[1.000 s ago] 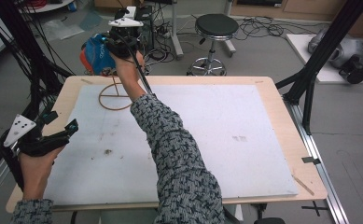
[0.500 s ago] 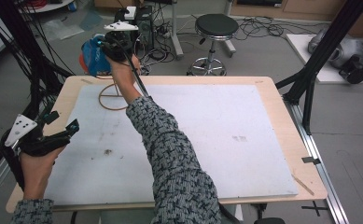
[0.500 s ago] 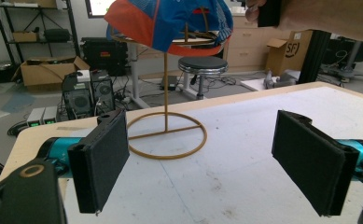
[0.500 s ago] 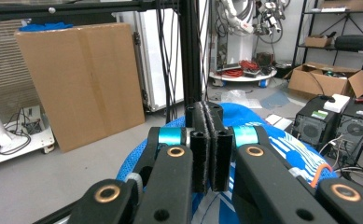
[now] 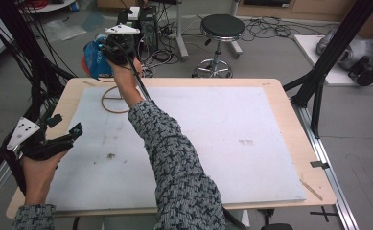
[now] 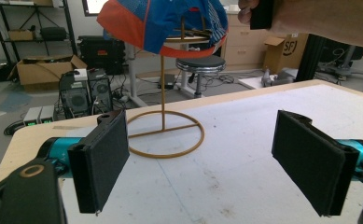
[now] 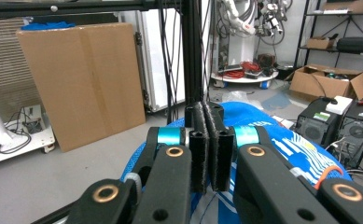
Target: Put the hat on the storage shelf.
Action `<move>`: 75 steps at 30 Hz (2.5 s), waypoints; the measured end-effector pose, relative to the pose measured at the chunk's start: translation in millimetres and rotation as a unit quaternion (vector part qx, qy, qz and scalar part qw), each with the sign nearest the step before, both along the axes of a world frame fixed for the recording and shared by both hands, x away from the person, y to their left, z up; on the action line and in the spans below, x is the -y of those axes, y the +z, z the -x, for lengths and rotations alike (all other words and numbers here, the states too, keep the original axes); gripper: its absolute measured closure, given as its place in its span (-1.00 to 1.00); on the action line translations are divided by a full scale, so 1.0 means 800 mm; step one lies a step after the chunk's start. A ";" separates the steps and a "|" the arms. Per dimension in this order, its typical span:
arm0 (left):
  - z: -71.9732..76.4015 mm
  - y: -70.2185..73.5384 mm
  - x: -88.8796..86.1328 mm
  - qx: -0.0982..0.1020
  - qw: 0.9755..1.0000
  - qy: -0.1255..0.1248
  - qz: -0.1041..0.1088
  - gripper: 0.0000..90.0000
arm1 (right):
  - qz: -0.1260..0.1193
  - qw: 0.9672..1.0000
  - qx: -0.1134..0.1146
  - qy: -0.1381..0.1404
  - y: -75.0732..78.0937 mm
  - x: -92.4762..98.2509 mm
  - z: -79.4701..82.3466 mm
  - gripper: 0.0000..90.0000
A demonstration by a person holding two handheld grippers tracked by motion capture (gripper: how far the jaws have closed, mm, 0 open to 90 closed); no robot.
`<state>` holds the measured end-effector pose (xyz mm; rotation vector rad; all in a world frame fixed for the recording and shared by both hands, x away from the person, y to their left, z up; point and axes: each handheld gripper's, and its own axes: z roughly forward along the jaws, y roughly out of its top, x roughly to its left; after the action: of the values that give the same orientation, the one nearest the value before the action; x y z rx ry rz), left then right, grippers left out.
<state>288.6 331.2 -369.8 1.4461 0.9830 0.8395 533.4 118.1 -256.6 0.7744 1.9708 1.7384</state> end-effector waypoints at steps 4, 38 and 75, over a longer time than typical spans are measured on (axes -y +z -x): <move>0.000 0.000 0.000 0.000 1.000 -0.001 0.001 -0.58 | 0.004 1.000 0.006 -0.005 -0.001 -0.001 0.000 0.89; -0.001 -0.001 0.000 -0.002 1.000 -0.004 0.001 -0.58 | 0.006 0.999 0.018 -0.041 0.001 0.010 -0.003 0.43; -0.004 -0.002 0.007 -0.006 1.000 -0.005 -0.007 -0.58 | -0.039 0.987 0.034 -0.151 0.049 0.210 0.002 0.04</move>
<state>291.5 325.4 -371.6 1.4686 0.9792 0.8327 531.9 -50.2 -217.3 0.9695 1.6510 1.6439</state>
